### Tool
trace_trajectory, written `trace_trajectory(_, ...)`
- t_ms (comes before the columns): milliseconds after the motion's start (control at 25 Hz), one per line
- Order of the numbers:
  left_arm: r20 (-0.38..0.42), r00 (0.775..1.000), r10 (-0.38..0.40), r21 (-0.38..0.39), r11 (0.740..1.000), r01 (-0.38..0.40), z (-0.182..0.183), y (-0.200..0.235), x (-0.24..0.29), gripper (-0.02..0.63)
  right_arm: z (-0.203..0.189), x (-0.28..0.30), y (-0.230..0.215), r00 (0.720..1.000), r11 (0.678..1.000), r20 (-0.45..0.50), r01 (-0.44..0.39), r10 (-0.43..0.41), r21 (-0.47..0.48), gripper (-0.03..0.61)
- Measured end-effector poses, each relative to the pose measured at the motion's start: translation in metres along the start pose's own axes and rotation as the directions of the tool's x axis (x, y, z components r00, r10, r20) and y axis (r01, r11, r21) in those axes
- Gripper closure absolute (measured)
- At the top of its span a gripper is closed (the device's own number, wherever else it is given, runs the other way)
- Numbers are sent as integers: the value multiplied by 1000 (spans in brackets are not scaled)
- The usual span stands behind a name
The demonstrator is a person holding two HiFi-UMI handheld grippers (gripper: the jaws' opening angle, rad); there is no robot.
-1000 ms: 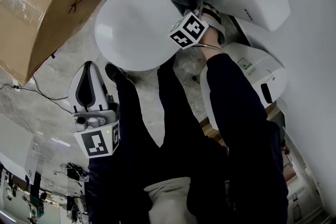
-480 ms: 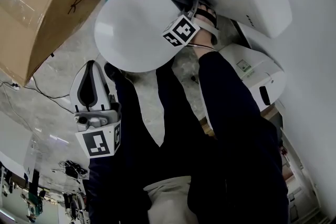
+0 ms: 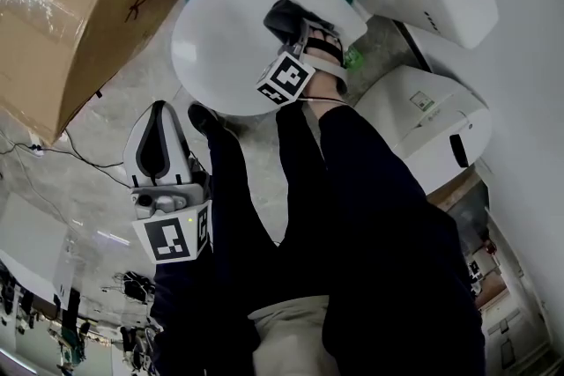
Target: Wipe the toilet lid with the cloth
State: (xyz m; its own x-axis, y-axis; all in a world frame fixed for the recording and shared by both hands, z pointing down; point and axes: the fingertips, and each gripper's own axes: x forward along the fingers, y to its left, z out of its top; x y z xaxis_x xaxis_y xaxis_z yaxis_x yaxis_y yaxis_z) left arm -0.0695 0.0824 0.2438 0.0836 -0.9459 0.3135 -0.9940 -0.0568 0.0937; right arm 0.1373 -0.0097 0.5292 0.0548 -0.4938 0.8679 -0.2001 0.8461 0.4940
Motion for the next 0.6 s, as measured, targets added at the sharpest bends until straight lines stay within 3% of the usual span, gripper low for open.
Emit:
trace_trajectory(240, 7, 1000, 1, -1, 1000, -1, -2, 14, -15, 598, 19, -23, 53, 999, 998, 12, -45, 45, -37, 514)
trace_trajectory(600, 20, 1000, 0, -4, 1000, 0, -4, 28, -37, 598, 41, -59, 127, 992, 993, 25, -121, 121, -2, 514)
